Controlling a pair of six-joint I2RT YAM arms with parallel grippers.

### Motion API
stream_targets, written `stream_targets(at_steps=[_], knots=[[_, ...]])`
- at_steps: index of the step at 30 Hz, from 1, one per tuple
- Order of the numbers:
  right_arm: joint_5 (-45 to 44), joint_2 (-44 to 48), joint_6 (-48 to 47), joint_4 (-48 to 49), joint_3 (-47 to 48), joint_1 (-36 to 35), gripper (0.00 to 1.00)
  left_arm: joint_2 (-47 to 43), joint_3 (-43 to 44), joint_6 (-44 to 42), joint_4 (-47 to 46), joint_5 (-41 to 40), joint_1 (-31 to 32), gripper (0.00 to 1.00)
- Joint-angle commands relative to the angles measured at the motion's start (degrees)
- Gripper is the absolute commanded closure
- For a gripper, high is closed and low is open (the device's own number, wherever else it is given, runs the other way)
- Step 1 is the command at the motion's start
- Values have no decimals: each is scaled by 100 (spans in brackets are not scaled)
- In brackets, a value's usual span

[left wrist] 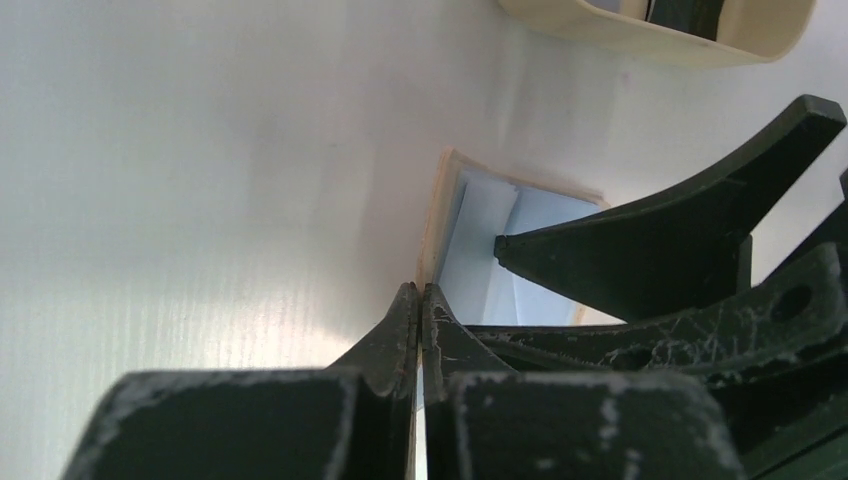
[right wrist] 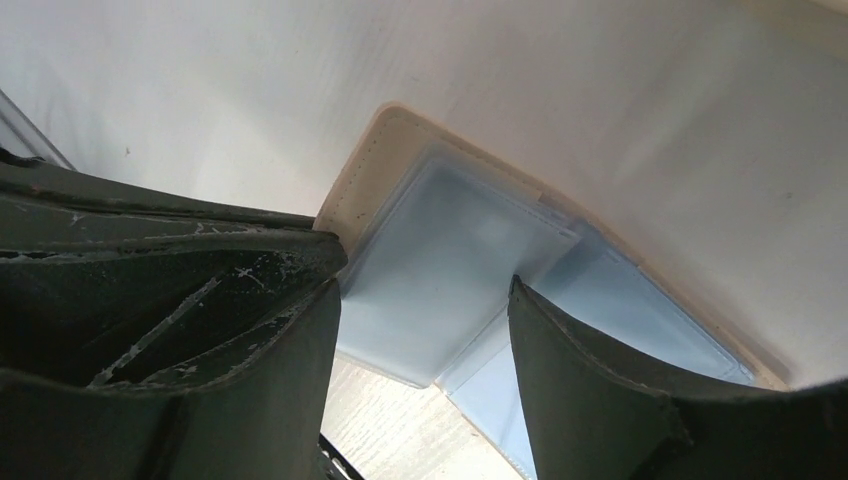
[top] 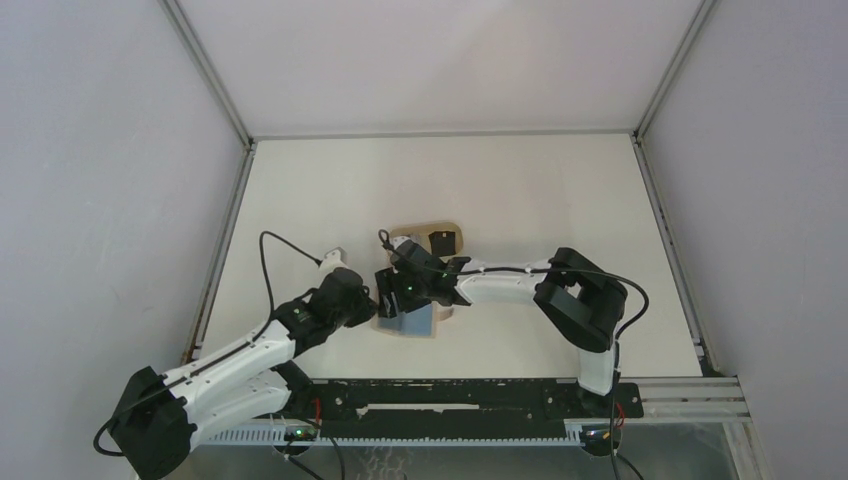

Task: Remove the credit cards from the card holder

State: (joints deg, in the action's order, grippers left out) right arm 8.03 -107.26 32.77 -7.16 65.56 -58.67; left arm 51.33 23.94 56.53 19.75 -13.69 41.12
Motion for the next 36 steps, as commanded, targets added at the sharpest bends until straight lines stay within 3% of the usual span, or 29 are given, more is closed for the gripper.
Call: stream_targets(at_steps=[1, 22, 36], knots=[[-497, -126, -280, -191, 367, -261, 29, -101, -71, 145, -205, -2, 29, 100], [-1806, 319, -587, -1110, 107, -339, 28, -54, -548, 353, -398, -124, 28, 100], [-2254, 1355, -767, -1842, -333, -200, 25, 180, -836, 402, -779, -102, 27, 100]])
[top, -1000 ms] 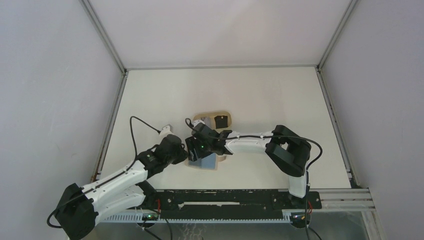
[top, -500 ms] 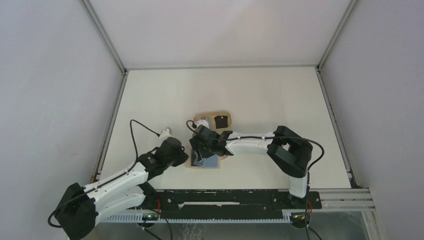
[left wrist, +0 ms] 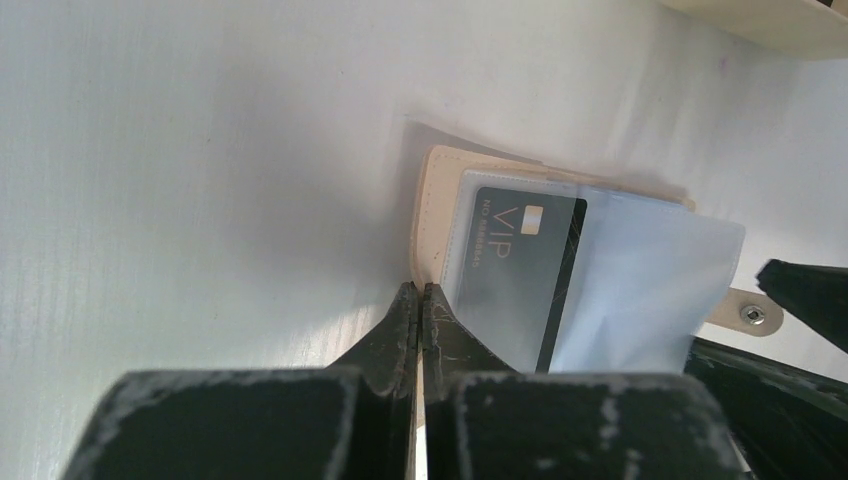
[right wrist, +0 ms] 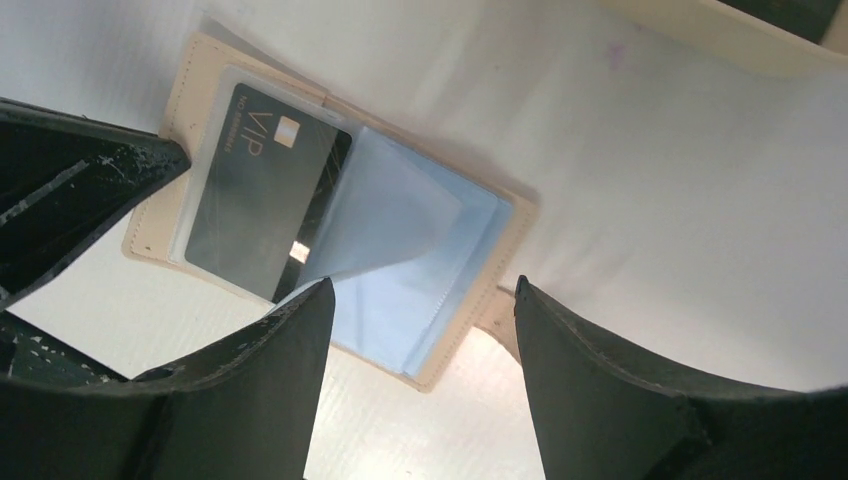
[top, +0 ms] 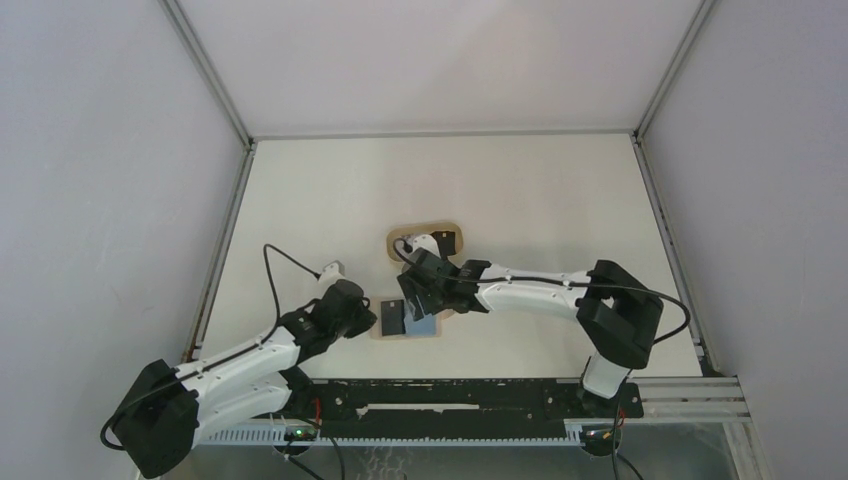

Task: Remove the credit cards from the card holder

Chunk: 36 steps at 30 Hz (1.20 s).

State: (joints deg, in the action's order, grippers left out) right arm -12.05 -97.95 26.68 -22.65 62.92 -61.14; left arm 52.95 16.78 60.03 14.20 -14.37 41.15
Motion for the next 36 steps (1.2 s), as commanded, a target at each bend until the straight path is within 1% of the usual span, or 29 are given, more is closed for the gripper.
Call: stream_targets(at_steps=[1, 8, 11, 14, 18, 23, 26, 30, 36], knots=[[-271, 520, -166, -367, -95, 68, 25, 8, -124, 46, -228, -41, 27, 100], [-511, 1171, -238, -846, -286, 252, 25, -25, -205, 35, -280, -43, 26, 100], [-266, 1574, -311, -679, -344, 306, 25, -13, -250, 48, -347, -34, 25, 100], [89, 1750, -264, -352, -354, 367, 24, 86, -275, 26, -444, -18, 25, 100], [984, 1630, -75, 360, -452, 525, 24, 311, -322, -4, -621, -21, 31, 100], [2861, 1410, 479, 1947, -888, 825, 25, 592, -383, 26, -808, 3, 25, 100], [3606, 1047, 857, 2740, -946, 921, 25, 673, -426, 44, -864, 5, 25, 100], [4078, 574, 1312, 3451, -1064, 1003, 26, 741, -431, 51, -866, 4, 25, 100], [4230, 138, 1777, 4194, -1484, 1203, 27, 739, -458, 63, -866, -4, 27, 100]])
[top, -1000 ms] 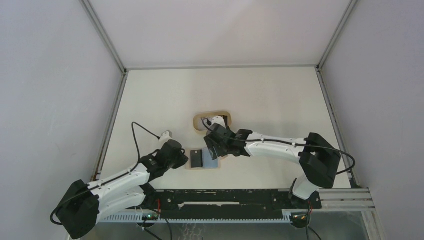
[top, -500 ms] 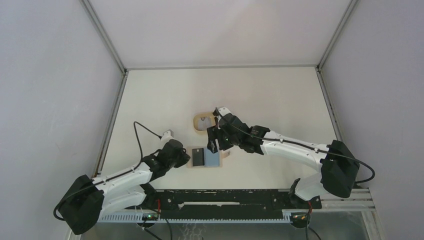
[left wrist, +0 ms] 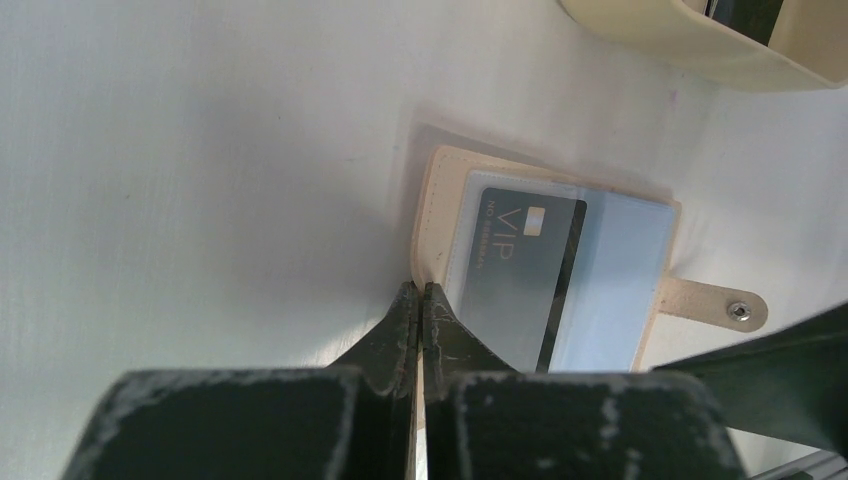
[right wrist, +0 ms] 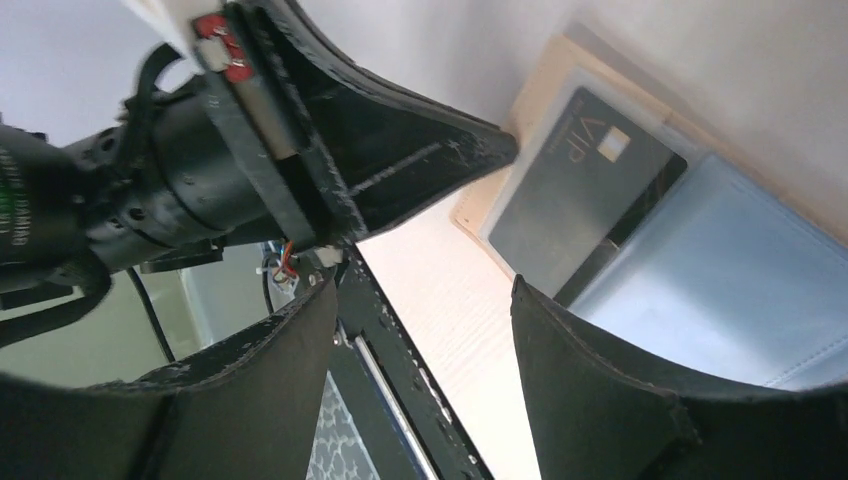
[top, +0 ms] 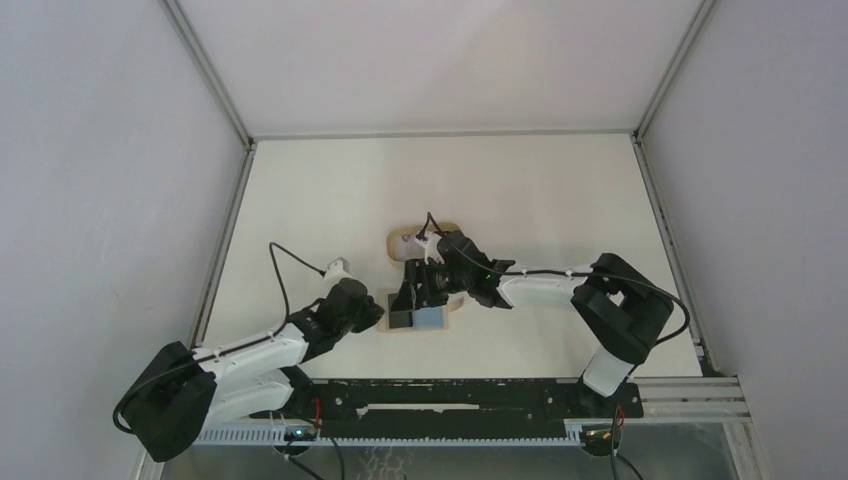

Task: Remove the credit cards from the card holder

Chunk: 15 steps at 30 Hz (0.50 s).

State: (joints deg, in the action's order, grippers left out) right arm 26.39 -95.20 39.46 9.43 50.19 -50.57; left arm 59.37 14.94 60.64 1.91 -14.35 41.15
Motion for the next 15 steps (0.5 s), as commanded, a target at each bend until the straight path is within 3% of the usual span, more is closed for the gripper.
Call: stream_targets(at_steps=[1, 15], knots=[[399, -191, 557, 1088, -278, 180, 27, 96, -274, 8, 362, -6, 26, 100], [-309, -749, 793, 1001, -396, 231, 27, 72, -232, -13, 442, -6, 29, 100]])
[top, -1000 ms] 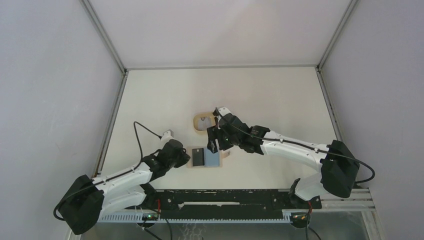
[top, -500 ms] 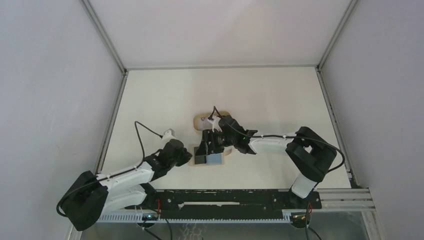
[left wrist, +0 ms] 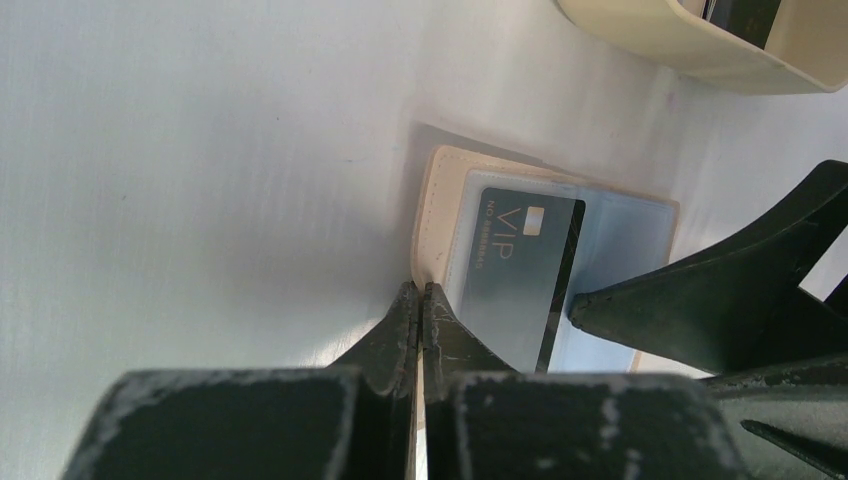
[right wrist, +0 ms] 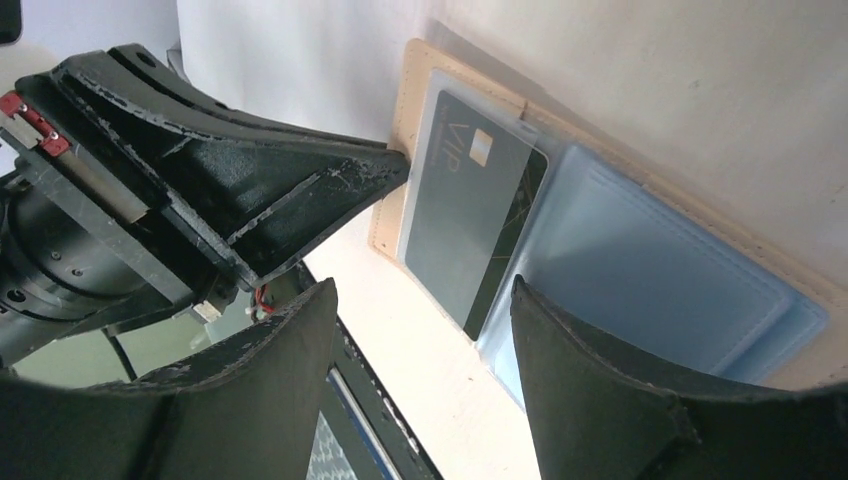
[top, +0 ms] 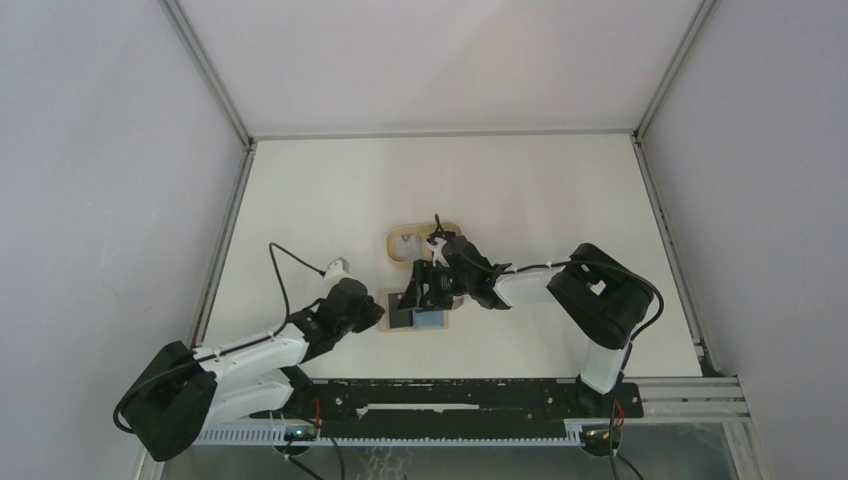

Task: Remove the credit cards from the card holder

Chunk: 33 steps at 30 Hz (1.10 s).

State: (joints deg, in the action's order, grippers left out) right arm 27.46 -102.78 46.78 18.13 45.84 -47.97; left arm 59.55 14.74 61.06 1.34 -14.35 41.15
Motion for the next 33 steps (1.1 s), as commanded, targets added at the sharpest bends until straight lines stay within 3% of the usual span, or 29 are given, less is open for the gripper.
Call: stream_targets(at_steps=[1, 12, 18, 33], knots=[[-531, -2, 53, 77, 39, -29, 27, 30, -208, -57, 525, -15, 26, 100], [-853, -124, 452, -72, 39, -3, 27, 91, -107, -100, 580, -24, 27, 100], [-570, -226, 850, 95, 99, -28, 27, 116, -72, -105, 595, -29, 25, 100], [146, -728, 1582, 1266, 72, -231, 27, -11, -184, -52, 639, -49, 30, 100]])
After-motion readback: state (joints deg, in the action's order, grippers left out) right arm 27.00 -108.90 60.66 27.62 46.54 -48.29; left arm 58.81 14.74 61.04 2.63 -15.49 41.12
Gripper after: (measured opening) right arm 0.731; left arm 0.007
